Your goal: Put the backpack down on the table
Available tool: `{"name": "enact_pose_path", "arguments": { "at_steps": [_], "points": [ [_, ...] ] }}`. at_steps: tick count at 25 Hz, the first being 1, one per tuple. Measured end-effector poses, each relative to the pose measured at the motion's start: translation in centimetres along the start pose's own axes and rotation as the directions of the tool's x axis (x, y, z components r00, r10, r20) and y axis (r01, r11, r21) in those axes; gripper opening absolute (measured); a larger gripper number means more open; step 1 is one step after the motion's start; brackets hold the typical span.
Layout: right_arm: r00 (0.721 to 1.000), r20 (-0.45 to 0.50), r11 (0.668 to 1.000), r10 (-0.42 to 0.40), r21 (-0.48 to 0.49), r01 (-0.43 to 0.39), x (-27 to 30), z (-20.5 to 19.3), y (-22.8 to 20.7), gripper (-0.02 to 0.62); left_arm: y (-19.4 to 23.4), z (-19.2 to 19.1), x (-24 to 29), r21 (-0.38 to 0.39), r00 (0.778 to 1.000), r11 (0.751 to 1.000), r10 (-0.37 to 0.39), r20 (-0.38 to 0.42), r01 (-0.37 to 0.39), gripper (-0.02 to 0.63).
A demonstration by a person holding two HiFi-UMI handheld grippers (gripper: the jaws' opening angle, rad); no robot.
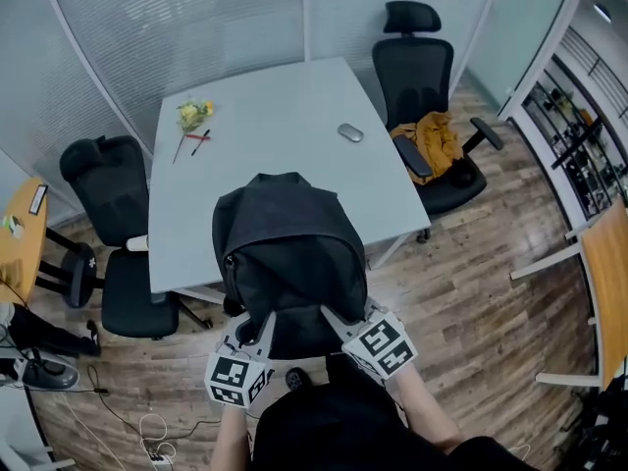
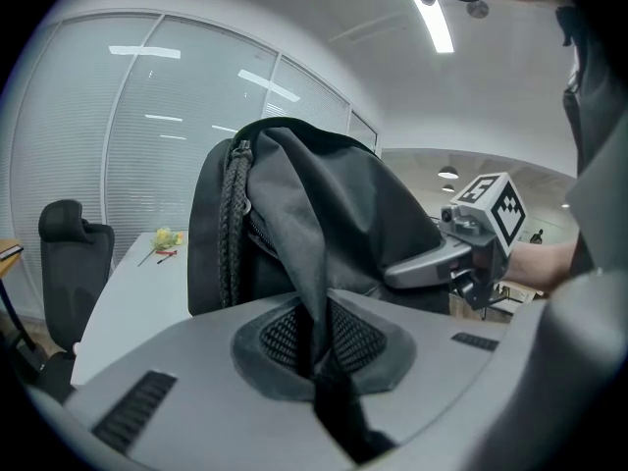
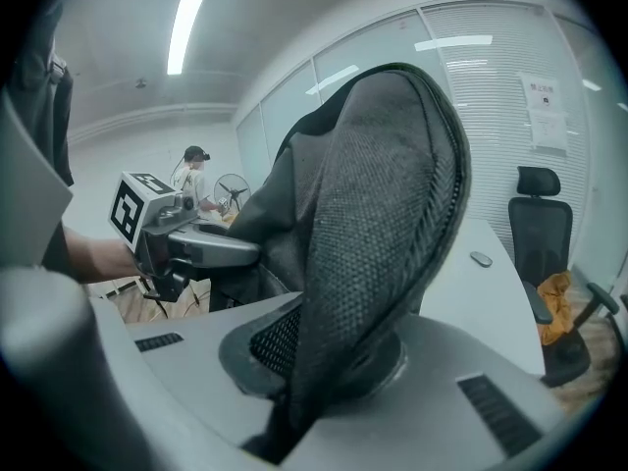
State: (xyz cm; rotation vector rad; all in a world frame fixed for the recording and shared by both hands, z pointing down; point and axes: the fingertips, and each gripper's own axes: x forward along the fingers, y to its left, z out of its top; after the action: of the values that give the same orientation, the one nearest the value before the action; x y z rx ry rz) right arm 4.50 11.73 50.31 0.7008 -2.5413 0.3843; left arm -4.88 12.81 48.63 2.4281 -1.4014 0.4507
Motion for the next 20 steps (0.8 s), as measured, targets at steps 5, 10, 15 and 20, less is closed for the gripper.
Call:
{"name": "enact_pose_path", "arguments": {
  "at_steps": [5,10,15,20],
  "points": [
    [1.000,0.025,1.000,0.018,-0.016,-0.017,-0.3,1.8,-4.5,0.021,-0.1,2.9,3.6,0.019,0.999,0.999,0.031,0.006,-0.031,0.018],
    [0.999,0.037,0.999,0.037,-0.037,-0.035,-0.6,2.5,-7.8,0.021,-0.4,4.5,6.2,0.009,0.998,0.998,0.063,0.011,-0.064,0.018],
    [0.997,0.045,0.998,0.056,-0.035,-0.055,-1.0,3.0,-10.5,0.021,-0.9,5.9,8.5,0.007,0.996,0.996,0.089,0.010,-0.089,0.018],
    [0.997,0.041,0.997,0.068,-0.050,-0.066,-0.8,3.2,-11.7,0.021,-1.0,6.2,9.3,-0.006,0.995,0.995,0.103,0.010,-0.103,0.018]
  ]
}}
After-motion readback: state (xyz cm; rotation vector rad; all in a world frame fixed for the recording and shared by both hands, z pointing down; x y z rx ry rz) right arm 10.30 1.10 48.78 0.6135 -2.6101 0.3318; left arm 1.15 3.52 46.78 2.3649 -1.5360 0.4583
